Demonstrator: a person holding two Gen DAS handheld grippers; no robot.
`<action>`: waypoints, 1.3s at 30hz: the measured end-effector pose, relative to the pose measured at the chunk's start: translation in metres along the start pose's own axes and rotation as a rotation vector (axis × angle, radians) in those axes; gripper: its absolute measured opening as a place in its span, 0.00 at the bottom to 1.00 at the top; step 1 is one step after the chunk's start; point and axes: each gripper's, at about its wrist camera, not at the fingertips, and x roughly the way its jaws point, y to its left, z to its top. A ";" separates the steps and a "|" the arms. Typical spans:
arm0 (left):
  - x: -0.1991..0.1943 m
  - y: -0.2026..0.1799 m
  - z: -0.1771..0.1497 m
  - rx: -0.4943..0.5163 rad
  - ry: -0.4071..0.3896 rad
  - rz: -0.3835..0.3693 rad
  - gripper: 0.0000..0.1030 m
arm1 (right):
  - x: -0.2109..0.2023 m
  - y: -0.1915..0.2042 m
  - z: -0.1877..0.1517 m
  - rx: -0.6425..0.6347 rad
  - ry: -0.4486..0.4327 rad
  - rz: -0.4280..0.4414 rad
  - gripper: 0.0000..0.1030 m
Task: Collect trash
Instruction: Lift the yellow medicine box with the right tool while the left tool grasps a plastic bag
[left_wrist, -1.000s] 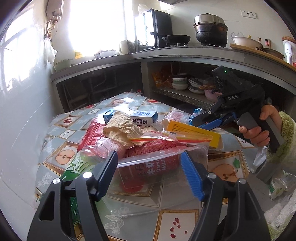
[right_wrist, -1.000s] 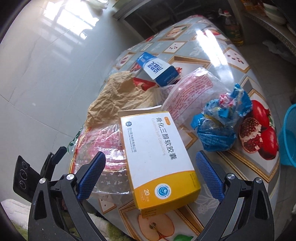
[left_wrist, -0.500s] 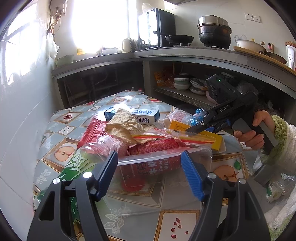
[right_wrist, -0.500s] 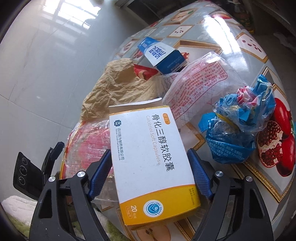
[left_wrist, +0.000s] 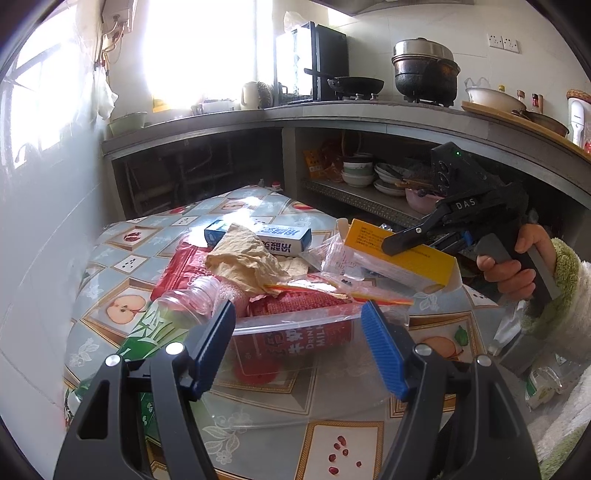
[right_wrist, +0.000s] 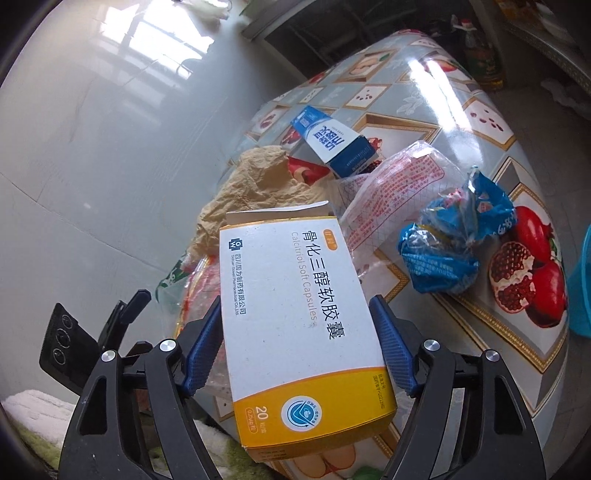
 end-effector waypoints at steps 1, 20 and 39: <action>-0.001 -0.001 0.001 -0.003 -0.006 -0.009 0.67 | -0.004 -0.001 -0.003 0.014 -0.010 0.013 0.70; 0.045 -0.161 0.007 0.778 0.096 0.108 0.55 | -0.084 -0.030 -0.069 0.175 -0.279 0.020 0.70; 0.122 -0.188 -0.049 1.320 0.283 0.363 0.24 | -0.108 -0.055 -0.088 0.212 -0.335 0.077 0.70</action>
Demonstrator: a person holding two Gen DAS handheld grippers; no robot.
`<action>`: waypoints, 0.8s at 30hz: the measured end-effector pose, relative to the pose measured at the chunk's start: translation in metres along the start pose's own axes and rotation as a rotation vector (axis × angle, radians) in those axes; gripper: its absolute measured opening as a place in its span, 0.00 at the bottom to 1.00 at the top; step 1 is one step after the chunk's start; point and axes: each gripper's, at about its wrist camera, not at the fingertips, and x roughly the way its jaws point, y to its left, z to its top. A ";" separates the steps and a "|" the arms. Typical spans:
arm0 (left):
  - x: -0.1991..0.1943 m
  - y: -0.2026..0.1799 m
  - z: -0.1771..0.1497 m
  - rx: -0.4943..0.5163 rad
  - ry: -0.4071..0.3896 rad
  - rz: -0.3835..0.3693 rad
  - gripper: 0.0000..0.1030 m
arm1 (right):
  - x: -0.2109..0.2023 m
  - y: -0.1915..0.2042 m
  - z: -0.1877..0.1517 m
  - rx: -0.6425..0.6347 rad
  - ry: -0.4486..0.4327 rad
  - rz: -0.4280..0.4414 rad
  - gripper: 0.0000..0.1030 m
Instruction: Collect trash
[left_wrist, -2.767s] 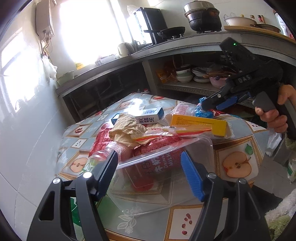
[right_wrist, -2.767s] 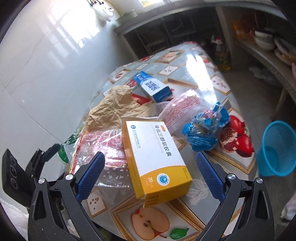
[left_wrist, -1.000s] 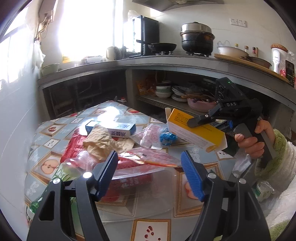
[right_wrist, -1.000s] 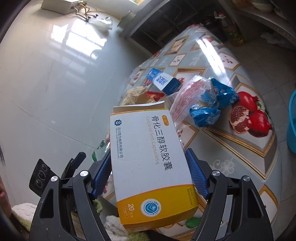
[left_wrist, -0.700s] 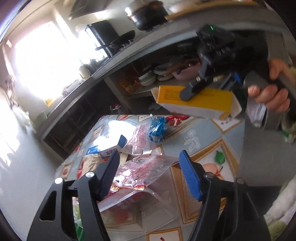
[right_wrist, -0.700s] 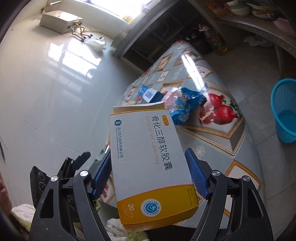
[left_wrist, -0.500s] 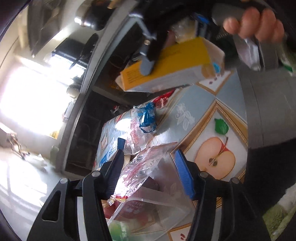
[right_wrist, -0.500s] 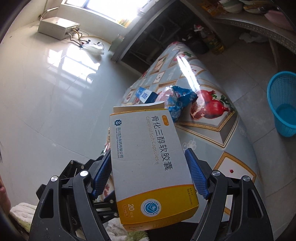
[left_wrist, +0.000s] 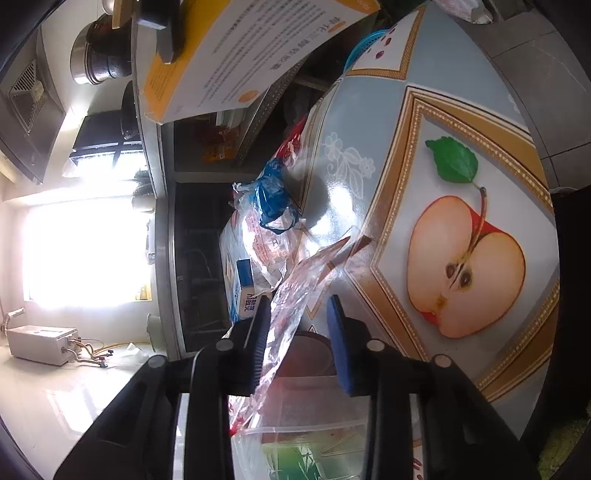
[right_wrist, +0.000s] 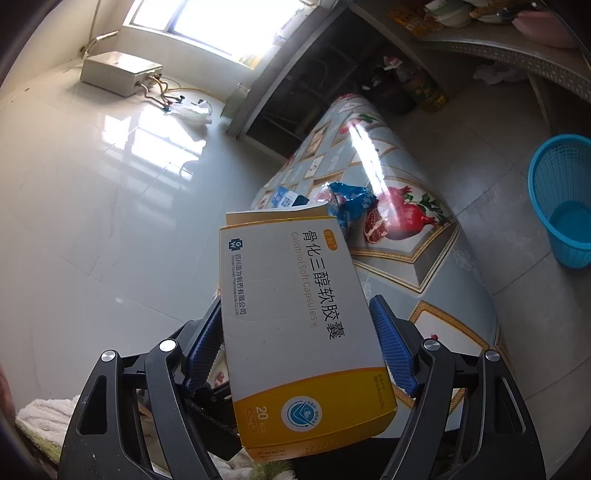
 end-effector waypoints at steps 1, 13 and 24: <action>0.000 0.001 0.001 -0.004 -0.003 -0.001 0.19 | -0.001 -0.003 0.001 0.003 -0.001 0.001 0.70; -0.028 0.012 0.006 0.009 -0.073 0.091 0.02 | -0.009 -0.006 -0.002 0.015 -0.022 -0.001 0.70; -0.073 0.080 0.000 -0.161 -0.175 0.032 0.02 | -0.010 0.003 0.001 0.004 -0.045 0.005 0.70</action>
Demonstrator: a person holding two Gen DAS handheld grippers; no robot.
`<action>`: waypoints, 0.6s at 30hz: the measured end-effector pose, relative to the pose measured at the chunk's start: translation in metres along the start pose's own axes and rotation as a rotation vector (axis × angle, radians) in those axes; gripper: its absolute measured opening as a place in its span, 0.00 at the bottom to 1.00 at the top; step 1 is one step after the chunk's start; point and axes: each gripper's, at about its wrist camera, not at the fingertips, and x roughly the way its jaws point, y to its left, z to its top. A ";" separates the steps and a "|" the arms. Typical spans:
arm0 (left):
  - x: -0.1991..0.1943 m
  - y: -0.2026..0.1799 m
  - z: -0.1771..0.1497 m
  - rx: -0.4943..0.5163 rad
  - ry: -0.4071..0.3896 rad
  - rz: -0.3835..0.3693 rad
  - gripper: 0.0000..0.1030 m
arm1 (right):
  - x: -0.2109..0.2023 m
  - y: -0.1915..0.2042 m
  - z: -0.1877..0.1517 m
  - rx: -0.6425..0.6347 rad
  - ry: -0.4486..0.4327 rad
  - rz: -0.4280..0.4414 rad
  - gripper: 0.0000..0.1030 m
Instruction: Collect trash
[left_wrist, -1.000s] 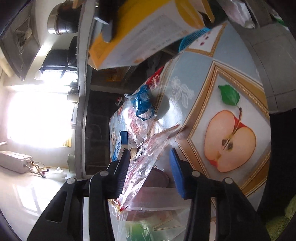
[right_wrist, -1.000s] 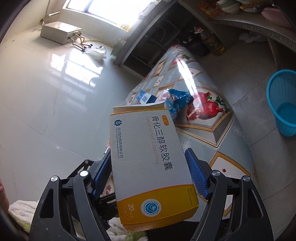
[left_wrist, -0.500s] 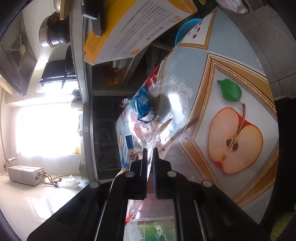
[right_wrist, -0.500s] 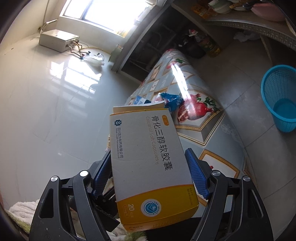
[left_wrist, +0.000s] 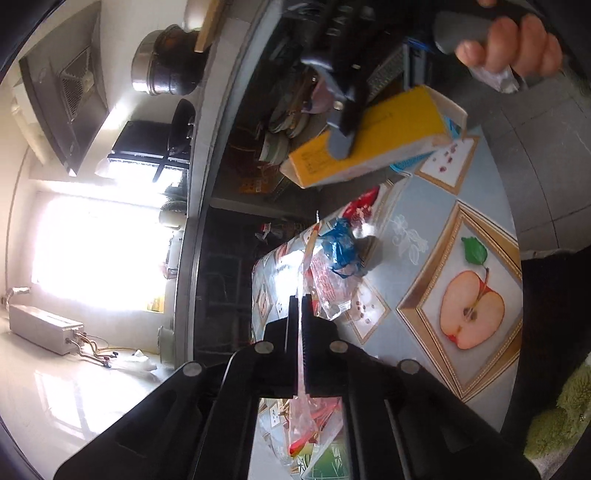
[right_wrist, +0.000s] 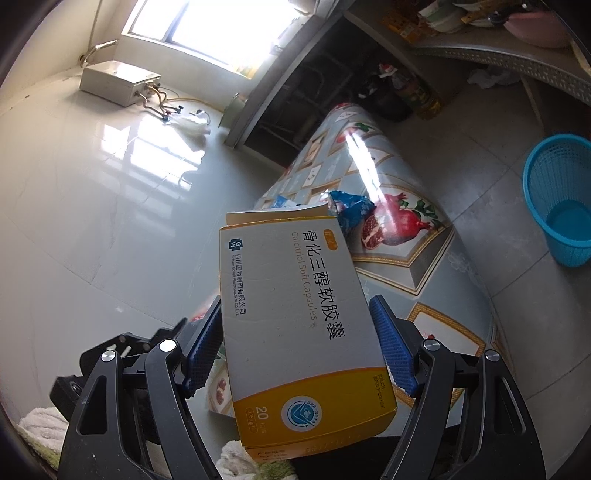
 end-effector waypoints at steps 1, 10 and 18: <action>0.000 0.011 0.001 -0.035 0.000 -0.020 0.02 | -0.001 0.001 0.001 -0.001 -0.006 0.001 0.70; 0.007 0.116 -0.005 -0.465 -0.037 -0.420 0.02 | -0.023 0.004 0.006 0.000 -0.083 0.002 0.70; 0.054 0.194 0.004 -0.855 -0.087 -0.711 0.02 | -0.059 -0.015 0.011 0.043 -0.198 -0.043 0.70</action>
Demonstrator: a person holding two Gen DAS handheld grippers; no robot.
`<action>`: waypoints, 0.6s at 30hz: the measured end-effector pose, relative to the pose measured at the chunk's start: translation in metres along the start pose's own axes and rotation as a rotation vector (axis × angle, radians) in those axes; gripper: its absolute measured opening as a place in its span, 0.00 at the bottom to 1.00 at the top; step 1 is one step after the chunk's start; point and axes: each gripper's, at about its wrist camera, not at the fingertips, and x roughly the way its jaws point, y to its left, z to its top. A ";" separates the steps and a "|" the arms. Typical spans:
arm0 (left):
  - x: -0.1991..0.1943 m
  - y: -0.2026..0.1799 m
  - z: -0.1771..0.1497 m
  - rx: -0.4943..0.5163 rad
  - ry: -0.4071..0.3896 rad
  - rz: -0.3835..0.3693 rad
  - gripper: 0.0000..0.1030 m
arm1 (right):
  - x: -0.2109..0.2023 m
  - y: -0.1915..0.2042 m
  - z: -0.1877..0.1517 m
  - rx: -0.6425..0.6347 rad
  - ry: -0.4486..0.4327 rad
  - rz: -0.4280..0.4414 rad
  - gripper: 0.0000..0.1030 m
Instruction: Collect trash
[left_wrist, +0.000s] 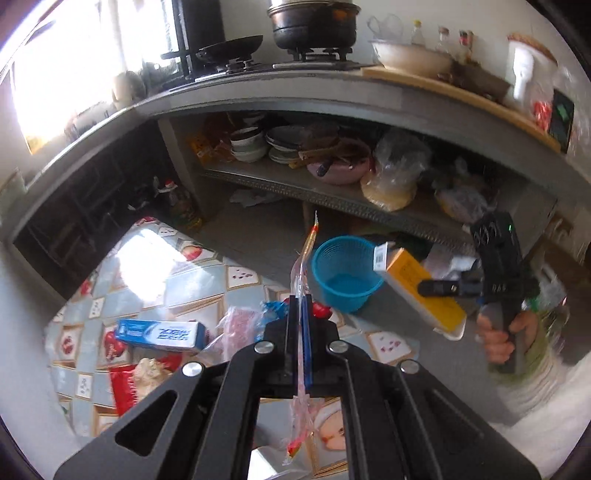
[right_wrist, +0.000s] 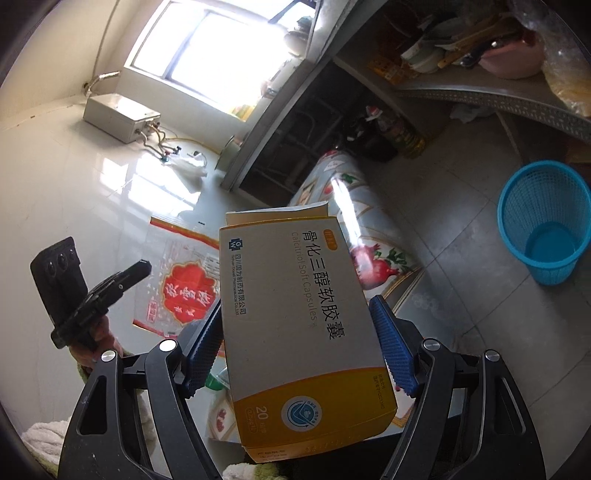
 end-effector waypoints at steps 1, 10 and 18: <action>0.006 0.002 0.010 -0.040 -0.007 -0.045 0.02 | -0.005 -0.005 0.002 0.013 -0.021 -0.010 0.70; 0.110 -0.026 0.092 -0.132 0.065 -0.193 0.02 | -0.045 -0.066 0.026 0.174 -0.185 -0.132 0.70; 0.250 -0.063 0.129 -0.118 0.217 -0.193 0.02 | -0.046 -0.152 0.058 0.345 -0.233 -0.267 0.70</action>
